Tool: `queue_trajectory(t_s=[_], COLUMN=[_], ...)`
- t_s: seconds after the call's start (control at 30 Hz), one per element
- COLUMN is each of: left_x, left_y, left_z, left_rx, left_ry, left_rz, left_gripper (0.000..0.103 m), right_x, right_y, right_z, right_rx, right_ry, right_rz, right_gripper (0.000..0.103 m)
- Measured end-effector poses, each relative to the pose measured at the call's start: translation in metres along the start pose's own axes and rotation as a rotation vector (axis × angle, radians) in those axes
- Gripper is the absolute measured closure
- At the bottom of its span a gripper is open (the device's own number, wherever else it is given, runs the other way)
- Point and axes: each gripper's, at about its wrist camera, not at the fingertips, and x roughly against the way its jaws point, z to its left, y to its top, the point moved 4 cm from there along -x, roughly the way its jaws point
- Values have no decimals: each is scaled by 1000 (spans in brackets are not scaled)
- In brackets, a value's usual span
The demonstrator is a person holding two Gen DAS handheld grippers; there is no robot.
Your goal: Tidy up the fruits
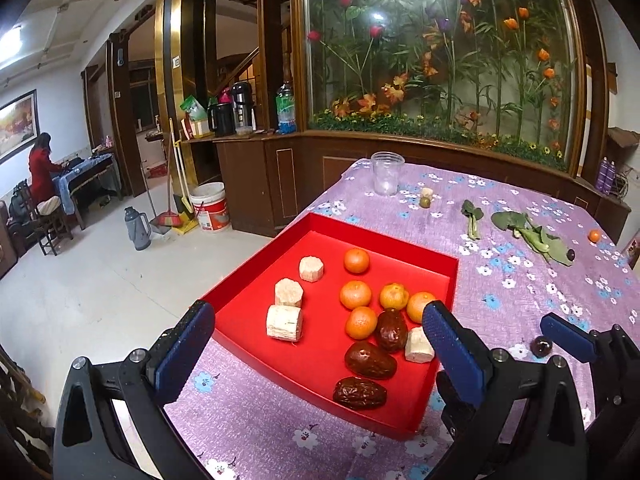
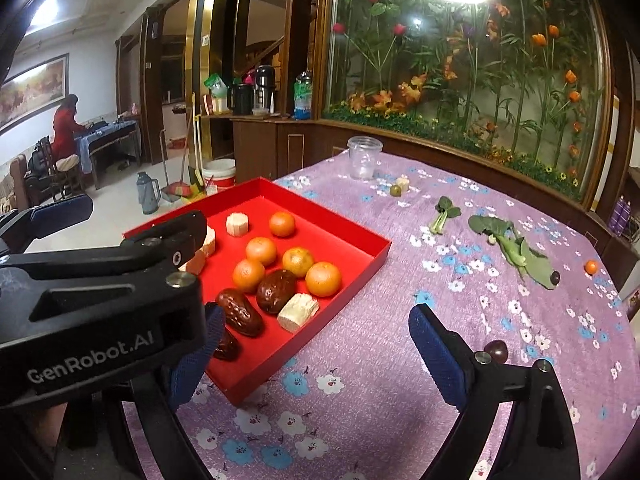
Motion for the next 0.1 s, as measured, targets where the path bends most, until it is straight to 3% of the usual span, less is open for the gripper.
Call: queue_trajectory(t_s=[0.1], left_x=[5], left_y=[2], left_z=[-5], left_rx=[-9], left_ry=[0], left_rz=[-9], left_gripper=[0], right_x=[4], right_y=[-1], right_z=[-5], right_rx=[-7], right_ry=[-2], right_rz=[-1], right_gripper=[6])
